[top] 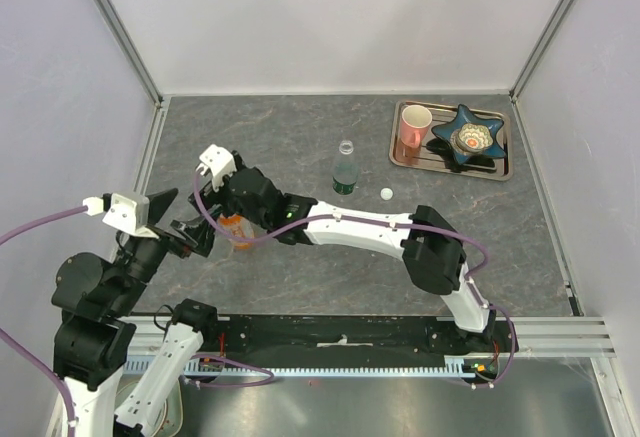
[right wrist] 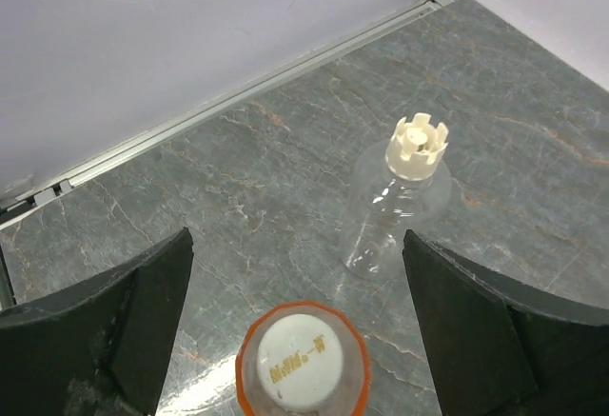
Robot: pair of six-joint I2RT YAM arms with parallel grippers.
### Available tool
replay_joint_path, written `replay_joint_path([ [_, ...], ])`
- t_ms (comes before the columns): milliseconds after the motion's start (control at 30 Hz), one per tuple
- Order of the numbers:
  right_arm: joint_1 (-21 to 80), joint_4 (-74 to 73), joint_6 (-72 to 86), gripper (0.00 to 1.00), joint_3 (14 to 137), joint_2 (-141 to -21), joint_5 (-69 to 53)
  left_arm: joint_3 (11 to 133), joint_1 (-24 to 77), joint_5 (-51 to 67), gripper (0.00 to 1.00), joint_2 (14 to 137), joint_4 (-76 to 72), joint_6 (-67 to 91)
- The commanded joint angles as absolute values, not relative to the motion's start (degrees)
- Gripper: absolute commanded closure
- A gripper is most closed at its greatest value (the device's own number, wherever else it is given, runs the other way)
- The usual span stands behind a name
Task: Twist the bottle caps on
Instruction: Place the plastic bottle at the center of the board, then pick up the bottle cap from the center of the board.
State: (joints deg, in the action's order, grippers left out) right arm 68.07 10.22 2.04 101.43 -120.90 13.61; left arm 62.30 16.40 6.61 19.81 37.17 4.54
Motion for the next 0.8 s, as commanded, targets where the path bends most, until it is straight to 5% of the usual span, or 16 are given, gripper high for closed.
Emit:
replay_joint_path([
  [0, 66.8, 6.9, 0.4, 0.02, 105.8, -113.5, 13.7, 64.2, 16.2, 7.8, 0.01, 21.8, 35.2, 4.5],
  [200, 63.9, 0.1, -3.1, 0.02, 102.8, -100.8, 20.0, 64.3, 16.1, 10.9, 0.01, 24.7, 33.9, 1.7],
  [533, 55.0, -7.8, 3.2, 0.02, 83.7, -68.2, 34.7, 66.7, 17.7, 40.0, 0.04, 45.5, 30.0, 0.3],
  [767, 47.7, -19.7, 11.7, 0.1, 75.4, -56.6, 40.6, 70.7, 26.2, 31.5, 0.03, 60.5, 28.3, -6.1],
])
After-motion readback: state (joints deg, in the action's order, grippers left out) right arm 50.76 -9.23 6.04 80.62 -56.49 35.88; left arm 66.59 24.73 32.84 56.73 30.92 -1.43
